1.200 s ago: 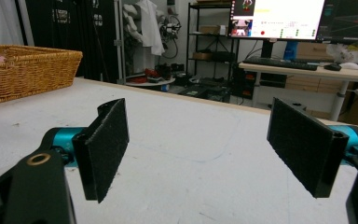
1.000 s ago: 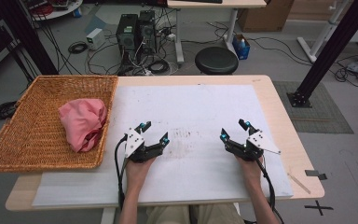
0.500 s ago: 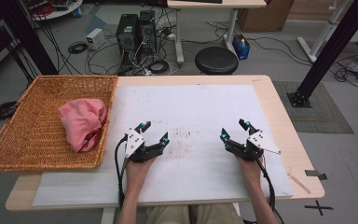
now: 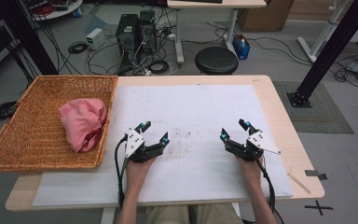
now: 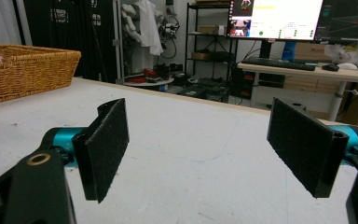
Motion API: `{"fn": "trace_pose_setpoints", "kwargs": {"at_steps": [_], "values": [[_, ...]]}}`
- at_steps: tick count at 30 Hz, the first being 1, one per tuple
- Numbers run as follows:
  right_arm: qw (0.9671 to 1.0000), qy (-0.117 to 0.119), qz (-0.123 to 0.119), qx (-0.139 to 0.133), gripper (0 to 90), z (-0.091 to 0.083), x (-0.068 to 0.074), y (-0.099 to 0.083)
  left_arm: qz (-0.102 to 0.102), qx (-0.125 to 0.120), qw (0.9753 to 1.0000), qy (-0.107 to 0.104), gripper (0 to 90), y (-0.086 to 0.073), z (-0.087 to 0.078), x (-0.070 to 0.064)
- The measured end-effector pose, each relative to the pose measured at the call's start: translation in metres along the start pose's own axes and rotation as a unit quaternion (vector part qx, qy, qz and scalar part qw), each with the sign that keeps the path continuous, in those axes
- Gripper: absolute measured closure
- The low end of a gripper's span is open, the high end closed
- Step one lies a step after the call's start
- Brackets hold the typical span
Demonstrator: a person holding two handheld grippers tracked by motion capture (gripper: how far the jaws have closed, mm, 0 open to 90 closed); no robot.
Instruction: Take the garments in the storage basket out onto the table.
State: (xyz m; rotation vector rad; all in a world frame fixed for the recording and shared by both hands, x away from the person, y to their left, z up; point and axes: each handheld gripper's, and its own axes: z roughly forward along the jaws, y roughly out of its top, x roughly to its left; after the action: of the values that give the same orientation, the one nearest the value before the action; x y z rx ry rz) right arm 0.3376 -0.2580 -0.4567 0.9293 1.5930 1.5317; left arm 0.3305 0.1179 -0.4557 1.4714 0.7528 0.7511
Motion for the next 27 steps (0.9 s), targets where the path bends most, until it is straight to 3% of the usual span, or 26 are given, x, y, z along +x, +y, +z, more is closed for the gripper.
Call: {"fn": "trace_pose_setpoints", "kwargs": {"at_steps": [13, 20, 27], "values": [[1.0, -0.001, 0.002, 0.001, 20.3, -0.0001, 0.0, 0.0, 0.008, -0.003, 0.9999, 0.01, 21.1, 0.0001, 0.0001, -0.0025], [1.0, 0.0, 0.006, 0.003, 20.3, -0.0003, 0.0004, 0.0, -0.001, -0.003, 0.9999, 0.011, 21.1, 0.0, 0.0001, -0.0006], [1.0, 0.0, 0.002, 0.001, 20.3, -0.0001, 0.0001, 0.0001, -0.009, 0.025, 0.9995, 0.015, 21.1, 0.0055, -0.0032, -0.0014]]}}
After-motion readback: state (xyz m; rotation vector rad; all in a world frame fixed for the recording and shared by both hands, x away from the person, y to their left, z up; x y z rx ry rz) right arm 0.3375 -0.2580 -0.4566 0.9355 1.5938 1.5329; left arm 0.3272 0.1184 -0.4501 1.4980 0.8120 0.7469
